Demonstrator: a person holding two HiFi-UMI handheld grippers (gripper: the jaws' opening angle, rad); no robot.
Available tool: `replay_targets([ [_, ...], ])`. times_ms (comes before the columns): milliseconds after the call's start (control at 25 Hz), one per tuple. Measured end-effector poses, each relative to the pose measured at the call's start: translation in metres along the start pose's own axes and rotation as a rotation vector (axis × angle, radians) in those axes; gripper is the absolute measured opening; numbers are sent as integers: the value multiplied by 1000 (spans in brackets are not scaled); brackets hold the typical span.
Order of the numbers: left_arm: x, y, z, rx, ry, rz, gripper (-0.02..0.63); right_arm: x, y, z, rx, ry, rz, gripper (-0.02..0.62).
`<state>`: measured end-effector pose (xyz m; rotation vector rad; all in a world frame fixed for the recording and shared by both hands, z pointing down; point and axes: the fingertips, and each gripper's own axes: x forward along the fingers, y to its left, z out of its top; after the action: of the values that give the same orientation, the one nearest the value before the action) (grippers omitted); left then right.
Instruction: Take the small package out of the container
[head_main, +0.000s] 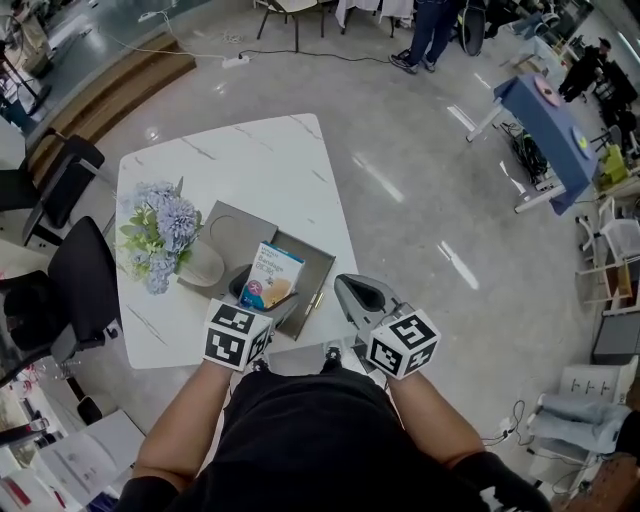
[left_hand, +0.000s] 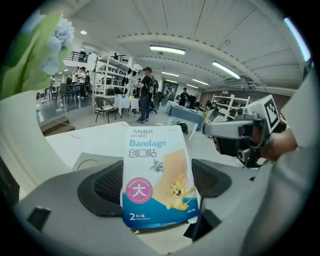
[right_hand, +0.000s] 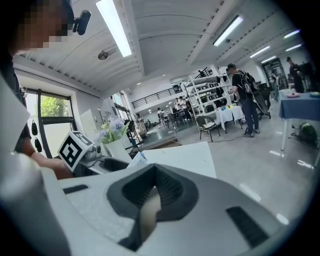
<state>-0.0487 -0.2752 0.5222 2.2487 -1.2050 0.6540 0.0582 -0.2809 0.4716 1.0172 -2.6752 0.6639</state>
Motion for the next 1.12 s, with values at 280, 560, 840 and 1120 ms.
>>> replay_targets([
  [280, -33, 2, 4, -30, -86, -14, 422, -2, 18, 13, -53, -10, -7, 0],
  [560, -57, 3, 7, -19, -127, -17, 422, -7, 35, 16, -70, -29, 2, 0],
  [840, -67, -3, 19, -1, -166, -33, 422, -9, 41, 18, -38, -50, 20, 0],
  [1120, -72, -7, 30, 27, -178, -39, 422, -13, 39, 25, -43, -67, 3, 0],
])
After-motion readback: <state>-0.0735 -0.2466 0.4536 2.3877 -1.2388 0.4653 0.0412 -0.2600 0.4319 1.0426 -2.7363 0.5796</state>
